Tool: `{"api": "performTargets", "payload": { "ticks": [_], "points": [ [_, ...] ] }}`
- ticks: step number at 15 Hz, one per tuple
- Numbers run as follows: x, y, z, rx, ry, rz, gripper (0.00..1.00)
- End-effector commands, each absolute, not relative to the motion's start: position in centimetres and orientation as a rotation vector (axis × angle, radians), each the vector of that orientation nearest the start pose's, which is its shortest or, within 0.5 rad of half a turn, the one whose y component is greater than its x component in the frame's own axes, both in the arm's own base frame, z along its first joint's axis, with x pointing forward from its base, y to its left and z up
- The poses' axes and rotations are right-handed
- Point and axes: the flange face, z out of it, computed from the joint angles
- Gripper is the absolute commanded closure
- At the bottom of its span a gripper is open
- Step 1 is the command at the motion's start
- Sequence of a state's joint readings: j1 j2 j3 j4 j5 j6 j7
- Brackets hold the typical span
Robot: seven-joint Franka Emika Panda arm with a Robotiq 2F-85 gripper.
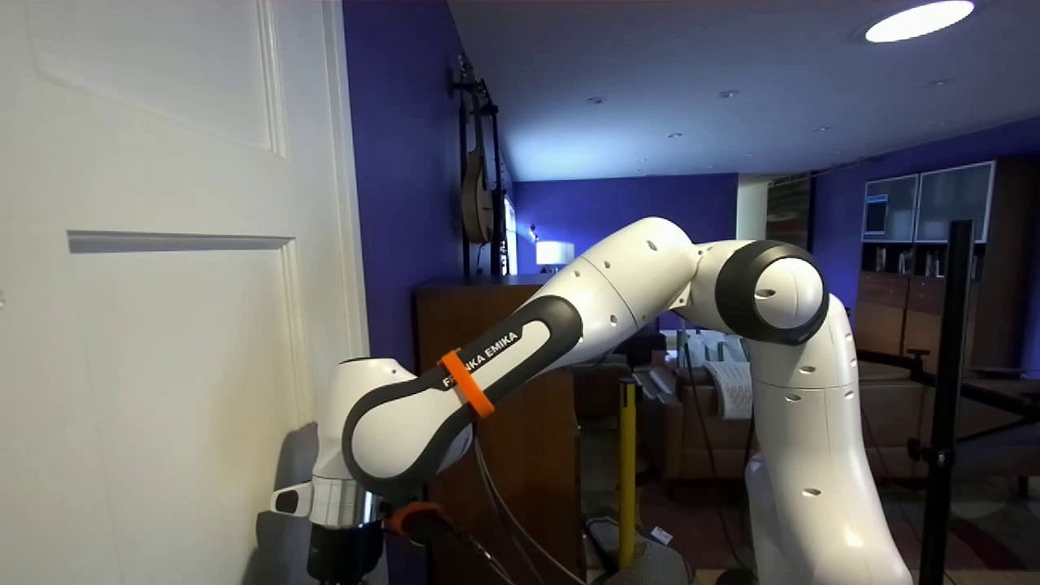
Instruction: Pick up the blue umbrella and hang it on the bottom hook on the door
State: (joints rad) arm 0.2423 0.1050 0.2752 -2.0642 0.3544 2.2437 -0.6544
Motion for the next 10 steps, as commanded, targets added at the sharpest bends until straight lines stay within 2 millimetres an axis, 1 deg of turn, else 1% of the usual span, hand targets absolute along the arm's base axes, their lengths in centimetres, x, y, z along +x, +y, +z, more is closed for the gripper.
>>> {"api": "performTargets", "payload": {
  "ticks": [1,3,5,7,9,10],
  "points": [
    [51.5,30.2,40.3,-2.475,-1.211,-0.207,0.91],
    [51.9,31.0,40.9,-2.451,-1.158,-0.247,0.91],
    [51.6,31.9,41.3,-2.44,-1.096,-0.228,0.91],
    [51.2,32.3,41.2,-2.468,-1.052,-0.192,0.91],
    [50.9,32.4,40.6,-2.542,-1.004,-0.141,0.91],
    [50.9,31.9,40.5,-2.496,-1.058,-0.18,0.91]
  ]
}}
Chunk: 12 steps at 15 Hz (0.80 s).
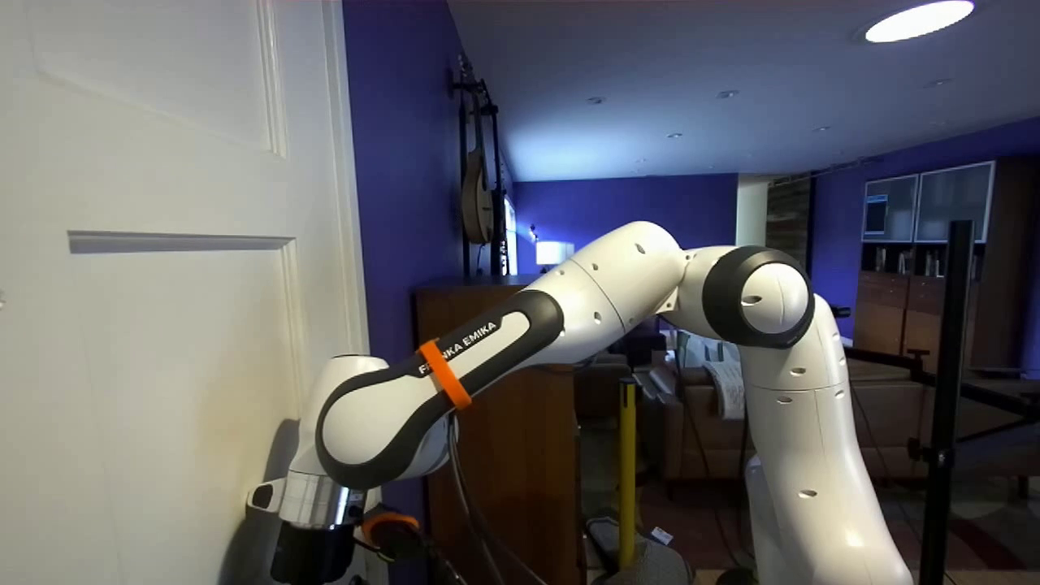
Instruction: Pick up the blue umbrella and hang it on the bottom hook on the door
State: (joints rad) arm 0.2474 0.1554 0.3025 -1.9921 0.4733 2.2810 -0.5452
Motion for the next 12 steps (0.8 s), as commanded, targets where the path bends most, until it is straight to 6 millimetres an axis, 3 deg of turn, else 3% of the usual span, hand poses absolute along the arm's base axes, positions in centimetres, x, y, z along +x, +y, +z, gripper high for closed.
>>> {"api": "performTargets", "payload": {
  "ticks": [1,6,7,12],
  "points": [
    [50.8,31.9,40.4,-2.503,-1.052,-0.174,0.66],
    [50.9,31.8,40.3,-2.503,-1.052,-0.172,0.66],
    [51.2,31.9,40.0,-2.496,-1.029,-0.172,0.91],
    [50.3,33.5,39.7,-2.421,-1.073,-0.16,0.91]
  ]
}}
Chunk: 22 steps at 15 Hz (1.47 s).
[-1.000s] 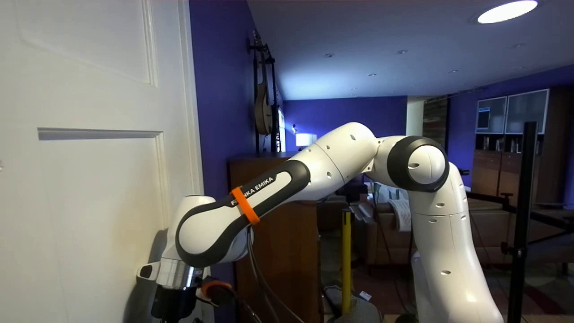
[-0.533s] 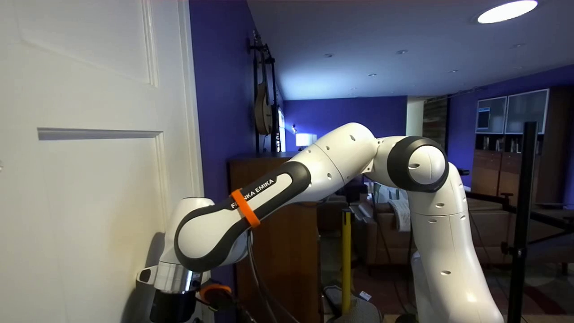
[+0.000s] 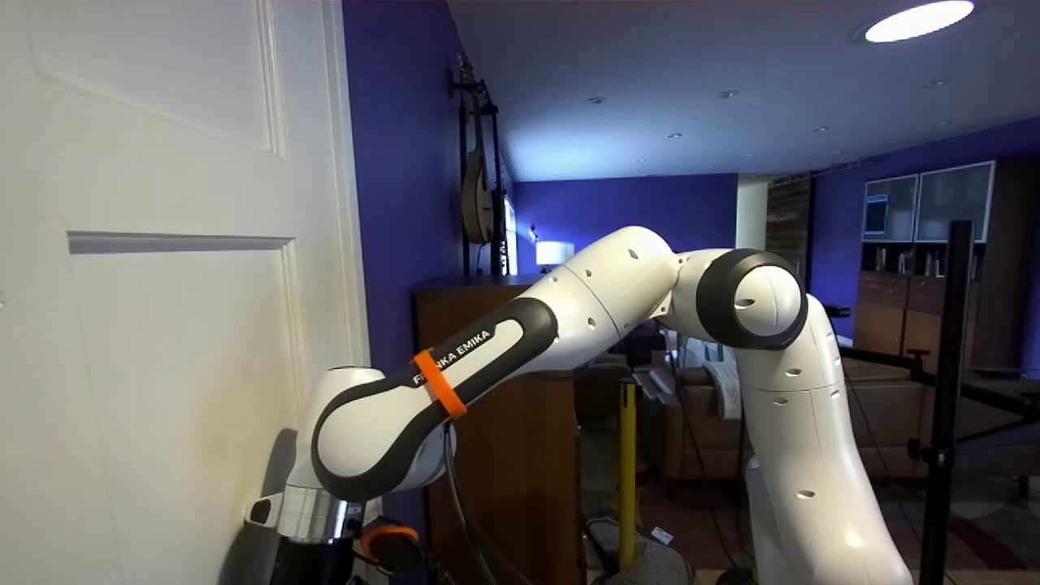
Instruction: Pick up the blue umbrella and hang it on the bottom hook on the door
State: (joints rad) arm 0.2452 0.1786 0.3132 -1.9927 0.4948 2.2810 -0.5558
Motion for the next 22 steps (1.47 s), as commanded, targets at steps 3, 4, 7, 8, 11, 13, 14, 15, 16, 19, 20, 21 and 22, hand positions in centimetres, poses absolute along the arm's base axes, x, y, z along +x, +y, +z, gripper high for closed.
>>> {"api": "performTargets", "payload": {
  "ticks": [3,4,7,8,11,13,14,15,16,19,20,21,22],
  "points": [
    [49.2,33.6,40.7,-2.394,-1.14,-0.184,0.91],
    [48.9,33.7,41.2,-2.383,-1.158,-0.195,0.91],
    [47.9,33.7,42.5,-2.327,-1.227,-0.202,0.91],
    [47.4,33.5,43.1,-2.313,-1.248,-0.2,0.91],
    [46.4,33.0,44.1,-2.266,-1.297,-0.186,0.91],
    [46.0,32.9,44.3,-2.219,-1.323,-0.166,0.91],
    [46.1,32.6,44.2,-2.206,-1.328,-0.154,0.91],
    [46.2,32.4,44.0,-2.194,-1.335,-0.155,0.91],
    [46.5,32.3,43.7,-2.188,-1.343,-0.155,0.91],
    [47.2,31.9,42.4,-2.153,-1.377,-0.144,0.91],
    [47.4,31.7,41.9,-2.143,-1.388,-0.133,0.91],
    [47.5,31.6,41.5,-2.129,-1.401,-0.128,0.91],
    [47.8,31.6,41.1,-2.118,-1.411,-0.127,0.91]
  ]
}}
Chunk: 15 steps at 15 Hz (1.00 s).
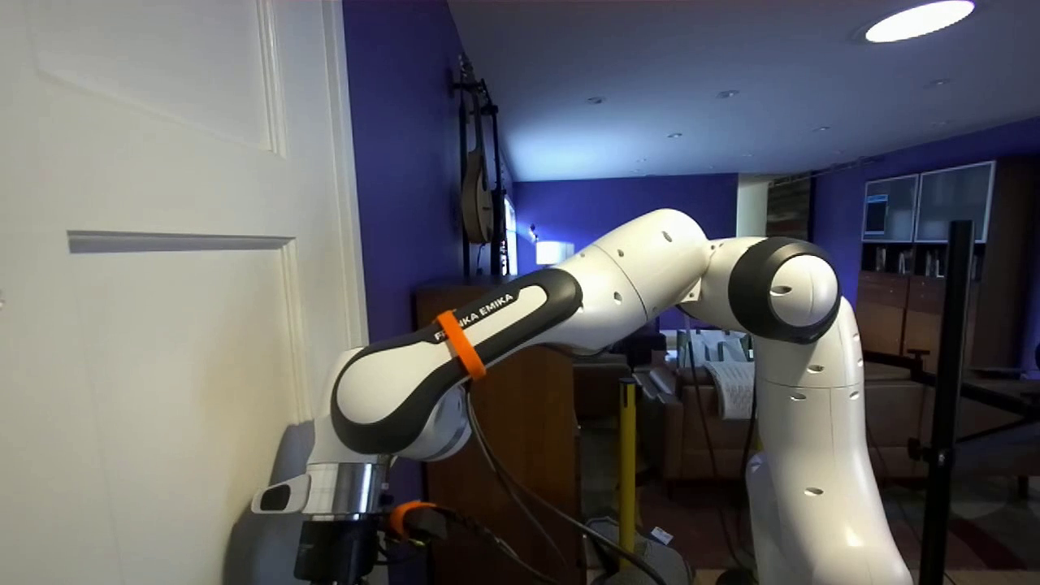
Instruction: Pick up the blue umbrella and hang it on the bottom hook on the door
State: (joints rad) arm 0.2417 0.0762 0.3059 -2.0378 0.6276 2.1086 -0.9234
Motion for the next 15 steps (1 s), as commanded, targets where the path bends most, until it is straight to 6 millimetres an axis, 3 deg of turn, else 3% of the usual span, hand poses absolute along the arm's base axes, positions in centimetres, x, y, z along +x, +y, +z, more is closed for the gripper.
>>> {"api": "performTargets", "payload": {
  "ticks": [1,15],
  "points": [
    [48.1,31.7,40.8,-2.113,-1.418,-0.13,0.91],
    [50.3,32.1,39.7,-2.223,-1.364,-0.282,0.91]
  ]
}}
